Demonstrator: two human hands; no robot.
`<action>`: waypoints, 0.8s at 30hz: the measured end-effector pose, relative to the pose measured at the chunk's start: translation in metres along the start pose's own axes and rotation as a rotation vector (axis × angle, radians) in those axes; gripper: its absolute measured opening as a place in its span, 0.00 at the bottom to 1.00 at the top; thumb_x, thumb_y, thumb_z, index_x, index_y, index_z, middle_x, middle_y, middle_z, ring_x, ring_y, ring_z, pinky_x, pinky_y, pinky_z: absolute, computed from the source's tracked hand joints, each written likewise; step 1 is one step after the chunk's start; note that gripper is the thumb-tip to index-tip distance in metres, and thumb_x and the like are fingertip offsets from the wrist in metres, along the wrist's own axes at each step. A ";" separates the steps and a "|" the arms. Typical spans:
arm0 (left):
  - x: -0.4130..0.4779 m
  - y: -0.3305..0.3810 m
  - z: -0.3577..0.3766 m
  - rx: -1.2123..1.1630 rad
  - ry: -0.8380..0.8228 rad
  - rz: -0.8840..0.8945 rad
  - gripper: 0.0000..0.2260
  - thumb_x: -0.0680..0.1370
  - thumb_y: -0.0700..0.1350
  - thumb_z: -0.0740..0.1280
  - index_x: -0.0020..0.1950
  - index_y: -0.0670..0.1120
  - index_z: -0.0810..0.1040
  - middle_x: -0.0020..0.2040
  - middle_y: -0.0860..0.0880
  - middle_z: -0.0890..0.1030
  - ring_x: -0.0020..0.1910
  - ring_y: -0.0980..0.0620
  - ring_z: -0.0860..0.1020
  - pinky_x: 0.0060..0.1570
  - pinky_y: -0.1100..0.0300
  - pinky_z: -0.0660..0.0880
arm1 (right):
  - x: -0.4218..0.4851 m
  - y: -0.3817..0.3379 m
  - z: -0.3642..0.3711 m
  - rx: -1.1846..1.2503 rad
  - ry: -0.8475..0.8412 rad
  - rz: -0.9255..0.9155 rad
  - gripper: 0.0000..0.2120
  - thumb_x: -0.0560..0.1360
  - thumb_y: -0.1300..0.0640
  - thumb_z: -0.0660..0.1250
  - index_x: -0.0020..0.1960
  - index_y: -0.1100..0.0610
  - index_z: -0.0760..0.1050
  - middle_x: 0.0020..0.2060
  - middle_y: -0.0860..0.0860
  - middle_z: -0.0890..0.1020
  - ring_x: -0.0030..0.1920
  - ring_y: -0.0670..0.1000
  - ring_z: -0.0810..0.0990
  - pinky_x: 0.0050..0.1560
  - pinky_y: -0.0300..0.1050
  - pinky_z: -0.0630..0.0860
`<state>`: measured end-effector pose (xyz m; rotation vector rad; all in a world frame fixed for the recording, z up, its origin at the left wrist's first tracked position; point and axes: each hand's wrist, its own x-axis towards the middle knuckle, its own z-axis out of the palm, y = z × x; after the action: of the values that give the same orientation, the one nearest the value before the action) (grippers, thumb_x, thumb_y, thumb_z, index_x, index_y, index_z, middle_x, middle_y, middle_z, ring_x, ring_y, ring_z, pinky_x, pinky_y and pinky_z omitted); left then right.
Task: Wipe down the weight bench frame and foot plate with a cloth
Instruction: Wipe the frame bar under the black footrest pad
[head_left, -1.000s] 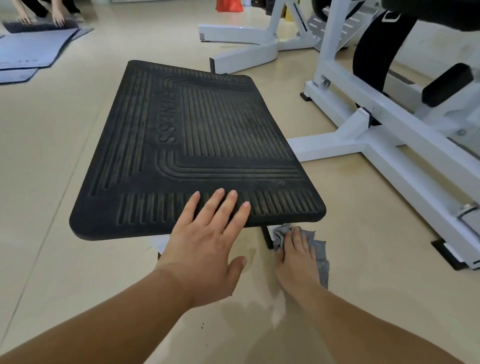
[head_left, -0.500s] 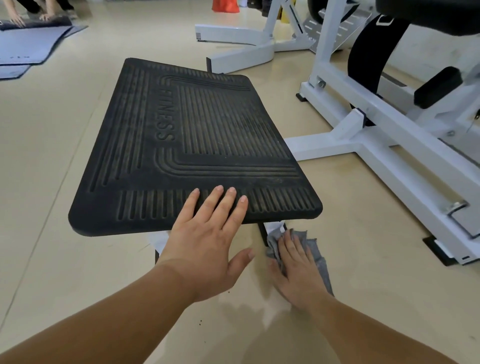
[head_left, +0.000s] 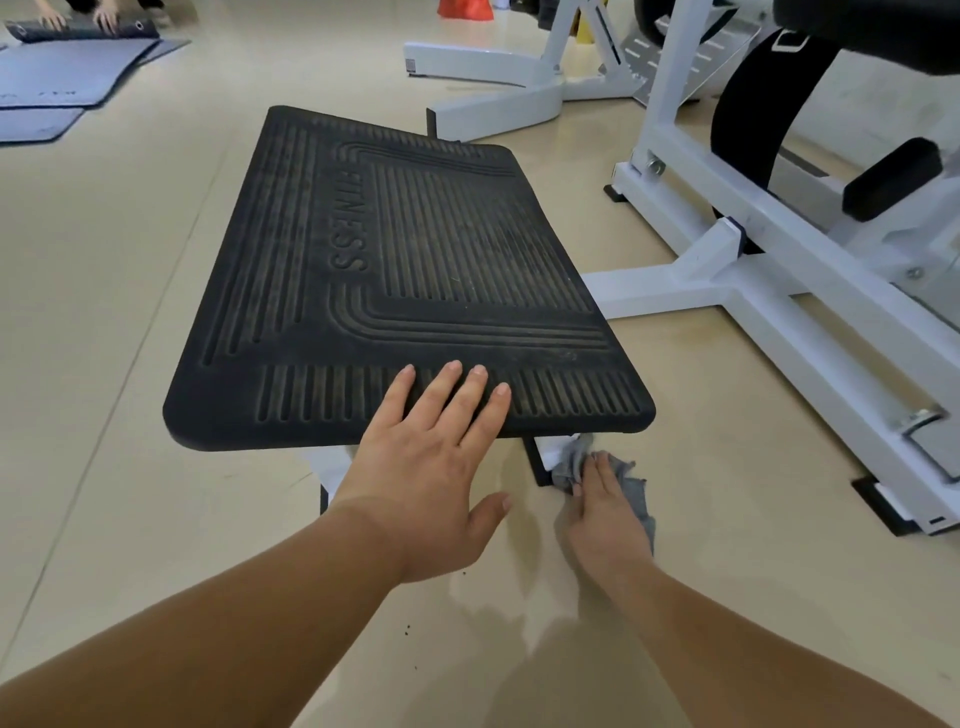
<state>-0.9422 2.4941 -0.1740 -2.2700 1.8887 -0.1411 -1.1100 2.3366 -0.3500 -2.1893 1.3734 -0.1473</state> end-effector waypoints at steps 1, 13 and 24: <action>0.000 0.000 0.000 0.003 0.009 -0.007 0.39 0.80 0.71 0.42 0.81 0.51 0.29 0.83 0.48 0.33 0.81 0.45 0.30 0.78 0.38 0.35 | -0.009 -0.001 0.000 0.098 0.063 0.057 0.27 0.86 0.57 0.51 0.83 0.58 0.49 0.83 0.51 0.53 0.82 0.51 0.51 0.78 0.48 0.55; 0.000 0.000 0.004 -0.034 0.051 -0.004 0.39 0.80 0.69 0.45 0.83 0.52 0.33 0.84 0.47 0.37 0.82 0.44 0.34 0.78 0.37 0.37 | 0.000 -0.088 0.013 0.686 0.357 -0.122 0.27 0.85 0.58 0.55 0.81 0.46 0.52 0.80 0.43 0.54 0.81 0.48 0.53 0.79 0.47 0.56; 0.001 -0.001 0.006 -0.006 0.030 -0.004 0.40 0.79 0.70 0.45 0.83 0.51 0.34 0.84 0.47 0.38 0.82 0.44 0.36 0.79 0.37 0.39 | 0.006 -0.041 0.013 0.336 0.224 0.351 0.33 0.86 0.57 0.52 0.81 0.65 0.36 0.81 0.59 0.34 0.82 0.57 0.37 0.81 0.51 0.43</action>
<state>-0.9400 2.4934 -0.1795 -2.2885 1.9015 -0.1711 -1.0698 2.3495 -0.3419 -1.6685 1.6945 -0.4671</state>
